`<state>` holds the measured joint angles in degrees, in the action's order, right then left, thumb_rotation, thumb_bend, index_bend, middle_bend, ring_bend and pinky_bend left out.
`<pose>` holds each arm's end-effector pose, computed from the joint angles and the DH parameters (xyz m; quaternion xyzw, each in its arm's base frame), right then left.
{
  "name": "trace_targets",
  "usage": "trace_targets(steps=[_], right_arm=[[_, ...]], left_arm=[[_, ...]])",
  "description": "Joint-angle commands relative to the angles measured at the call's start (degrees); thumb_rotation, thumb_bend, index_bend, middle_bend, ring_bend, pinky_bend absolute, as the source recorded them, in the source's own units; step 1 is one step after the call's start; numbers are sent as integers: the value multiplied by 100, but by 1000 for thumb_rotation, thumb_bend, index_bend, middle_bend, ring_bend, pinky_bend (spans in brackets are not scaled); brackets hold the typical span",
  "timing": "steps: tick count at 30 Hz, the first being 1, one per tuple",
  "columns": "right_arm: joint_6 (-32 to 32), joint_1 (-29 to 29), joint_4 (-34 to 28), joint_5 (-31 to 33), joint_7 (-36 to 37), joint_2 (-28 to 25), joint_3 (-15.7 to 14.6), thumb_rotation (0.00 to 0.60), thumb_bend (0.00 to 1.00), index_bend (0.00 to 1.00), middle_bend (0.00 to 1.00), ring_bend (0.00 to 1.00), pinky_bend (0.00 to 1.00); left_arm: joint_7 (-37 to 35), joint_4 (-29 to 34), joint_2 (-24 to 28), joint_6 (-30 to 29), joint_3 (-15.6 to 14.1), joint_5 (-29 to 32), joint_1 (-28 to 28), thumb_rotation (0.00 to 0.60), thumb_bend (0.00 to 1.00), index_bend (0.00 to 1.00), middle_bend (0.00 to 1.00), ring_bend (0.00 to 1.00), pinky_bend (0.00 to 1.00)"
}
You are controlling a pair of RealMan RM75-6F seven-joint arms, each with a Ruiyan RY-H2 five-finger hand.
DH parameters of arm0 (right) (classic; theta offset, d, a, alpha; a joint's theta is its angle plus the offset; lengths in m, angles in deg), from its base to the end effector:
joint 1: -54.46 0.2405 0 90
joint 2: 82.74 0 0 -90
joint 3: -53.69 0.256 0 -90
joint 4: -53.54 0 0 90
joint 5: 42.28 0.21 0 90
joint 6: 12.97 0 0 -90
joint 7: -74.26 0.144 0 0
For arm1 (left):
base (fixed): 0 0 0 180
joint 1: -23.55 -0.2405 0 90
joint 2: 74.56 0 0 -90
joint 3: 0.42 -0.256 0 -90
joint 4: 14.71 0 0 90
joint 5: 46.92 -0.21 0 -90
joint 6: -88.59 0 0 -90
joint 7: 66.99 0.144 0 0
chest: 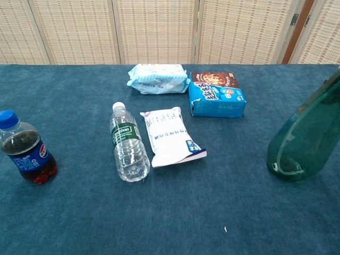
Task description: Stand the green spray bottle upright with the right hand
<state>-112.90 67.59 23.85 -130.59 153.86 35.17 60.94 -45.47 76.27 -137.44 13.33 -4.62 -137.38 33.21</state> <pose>-0.2944 -0.2245 -0.0170 0.2894 -0.5302 0.7701 0.2049 -0.3148 0.1761 0.1268 -0.7568 -0.2728 -0.2152 0.5537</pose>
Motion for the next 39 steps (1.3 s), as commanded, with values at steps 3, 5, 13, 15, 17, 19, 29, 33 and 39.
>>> trace_targets(steps=[3, 5, 13, 15, 17, 19, 29, 33, 39], right_arm=[[42, -9, 70, 15, 65, 34, -8, 600, 269, 486, 551, 417, 431], [48, -13, 131, 38, 89, 77, 10, 600, 255, 486, 545, 417, 423], [12, -47, 281, 51, 218, 141, 8, 600, 232, 486, 531, 412, 414], [-10, -73, 324, 55, 242, 169, 1, 600, 226, 486, 528, 409, 412], [-26, -92, 358, 63, 269, 190, 3, 600, 220, 486, 526, 408, 411], [-43, -111, 399, 76, 300, 216, 10, 600, 216, 486, 525, 407, 411], [-72, -133, 470, 144, 432, 205, 79, 600, 210, 486, 524, 406, 409], [-86, -124, 435, 144, 430, 165, 88, 600, 210, 486, 524, 406, 409], [-90, -122, 373, 148, 418, 130, 97, 600, 209, 485, 518, 401, 408]], left_arm=[[32, 11, -9, 18, -1, 12, 6, 600, 294, 116, 79, 0, 0], [43, 20, -8, 23, 0, 17, 10, 600, 294, 116, 79, 0, 0], [55, 37, -4, 26, -6, 18, 13, 600, 294, 116, 78, 0, 0], [61, 43, -5, 27, -8, 15, 15, 600, 294, 116, 79, 0, 0], [68, 48, -5, 28, -10, 11, 16, 600, 294, 116, 79, 0, 0], [75, 61, -2, 31, -8, 12, 21, 600, 294, 116, 79, 0, 0], [169, 140, -5, 84, -1, 11, 65, 600, 294, 116, 79, 0, 0], [187, 148, -10, 97, -1, 22, 71, 600, 294, 116, 79, 0, 0], [209, 167, -9, 96, -8, 28, 69, 600, 294, 116, 79, 0, 0]])
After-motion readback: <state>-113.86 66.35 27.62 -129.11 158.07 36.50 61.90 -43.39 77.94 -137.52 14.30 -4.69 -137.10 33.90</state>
